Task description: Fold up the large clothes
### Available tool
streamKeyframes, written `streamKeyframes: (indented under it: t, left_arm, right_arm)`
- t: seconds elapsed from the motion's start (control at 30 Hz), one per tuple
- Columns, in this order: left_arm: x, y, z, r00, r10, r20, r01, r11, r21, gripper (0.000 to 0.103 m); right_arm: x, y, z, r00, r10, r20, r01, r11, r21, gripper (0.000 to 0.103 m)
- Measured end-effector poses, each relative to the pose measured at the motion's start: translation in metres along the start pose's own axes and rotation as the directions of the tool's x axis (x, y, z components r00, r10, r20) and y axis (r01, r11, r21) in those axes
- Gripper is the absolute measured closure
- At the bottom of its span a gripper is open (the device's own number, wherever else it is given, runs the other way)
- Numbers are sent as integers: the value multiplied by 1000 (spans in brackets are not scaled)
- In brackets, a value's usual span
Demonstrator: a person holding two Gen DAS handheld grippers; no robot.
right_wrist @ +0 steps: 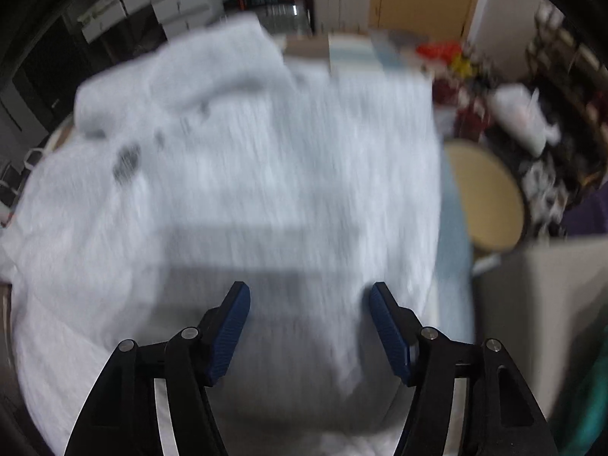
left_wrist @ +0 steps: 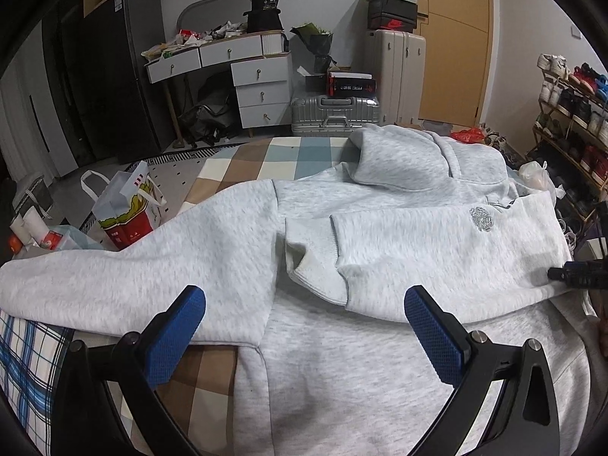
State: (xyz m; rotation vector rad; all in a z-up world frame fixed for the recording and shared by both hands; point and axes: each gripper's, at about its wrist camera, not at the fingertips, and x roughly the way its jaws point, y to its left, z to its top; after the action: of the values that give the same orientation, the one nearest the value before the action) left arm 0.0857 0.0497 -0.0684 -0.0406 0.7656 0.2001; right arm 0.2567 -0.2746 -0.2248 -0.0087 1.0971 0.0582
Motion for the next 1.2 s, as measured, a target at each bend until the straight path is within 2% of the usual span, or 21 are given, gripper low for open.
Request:
streamKeyframes:
  t: [0.07,0.13,0.2,0.27,0.3,0.37,0.4,0.43,0.5,0.57,0.63,0.73,0.8,0.87,0.9,0.93,1.0,1.03,1.1,1.13,1.2]
  left_arm:
    - [0,1,-1,1000,1,-2,-1,1000,0,1]
    - [-1,2,-2,1000,8,0,-8,1000,10,1]
    - [-1,5,-2,1000,17,3,-17,1000,9,1]
    - [-2,11,-1,1000,10,-1,-10,1000,-9,1]
    - [-2,14,0,1000,4,-3,-4,1000,-22,1]
    - [-6,23,1,1000,-4,2,4,999,-51,1]
    - [-9,28,2,1000,-4,14,5,998,-67,1]
    - [-11,32,2,1000,2,25,-1,997,-76,1]
    - [-13,41,2,998,31,45,-27,996,-85,1]
    - [-13,53,1,997,61,47,-56,993,-102,1]
    - [-11,67,-1,997,72,38,-66,988,-139,1]
    - [-10,86,-2,995,89,33,-82,980,-182,1]
    - [-10,94,-4,994,106,35,-97,976,-193,1]
    - [-9,101,-4,993,114,37,-105,975,-197,1]
    - [-9,105,-5,993,114,36,-104,974,-200,1]
    - [-9,107,-5,993,109,36,-99,974,-203,1]
    - [-10,114,-5,994,104,37,-94,972,-214,1]
    - [-10,117,-5,994,100,39,-89,970,-226,1]
    - [-10,124,-5,995,94,39,-80,962,-262,1]
    - [-11,127,-5,995,91,40,-77,959,-272,1]
    - [-11,128,-6,995,95,39,-80,955,-286,1]
  right_arm:
    - [-1,4,2,999,-23,-29,22,1000,-11,40]
    - [-16,11,5,1000,-14,11,14,1000,-10,45]
    - [-20,23,3,999,-32,26,33,999,-42,43]
    - [5,35,-6,992,-85,-98,75,992,-99,44]
    - [-1,39,-8,995,-100,-6,99,991,-95,41]
    - [1,47,-7,989,-142,-38,138,986,-95,45]
    - [-4,57,-1,991,-128,-27,125,988,-90,51]
    - [-10,68,5,997,-71,-1,70,994,-88,59]
    - [-20,99,21,998,36,54,-30,994,-105,56]
    - [-17,129,38,993,105,61,-96,987,-125,56]
    - [-7,171,59,976,207,63,-197,971,-134,56]
    - [8,234,82,956,287,67,-275,951,-144,56]
    - [26,271,87,952,304,42,-293,942,-164,56]
    - [52,298,81,963,266,-32,-267,940,-211,56]
    - [61,315,70,978,204,-39,-206,942,-265,52]
    - [56,328,59,988,148,32,-128,929,-346,51]
    - [47,348,40,993,85,85,-37,889,-457,53]
    - [40,351,33,991,85,103,-25,877,-480,56]
    - [25,349,20,983,113,145,-31,879,-475,54]
    - [22,346,15,983,118,141,-41,889,-456,51]
    - [41,346,7,996,64,66,-28,892,-450,47]
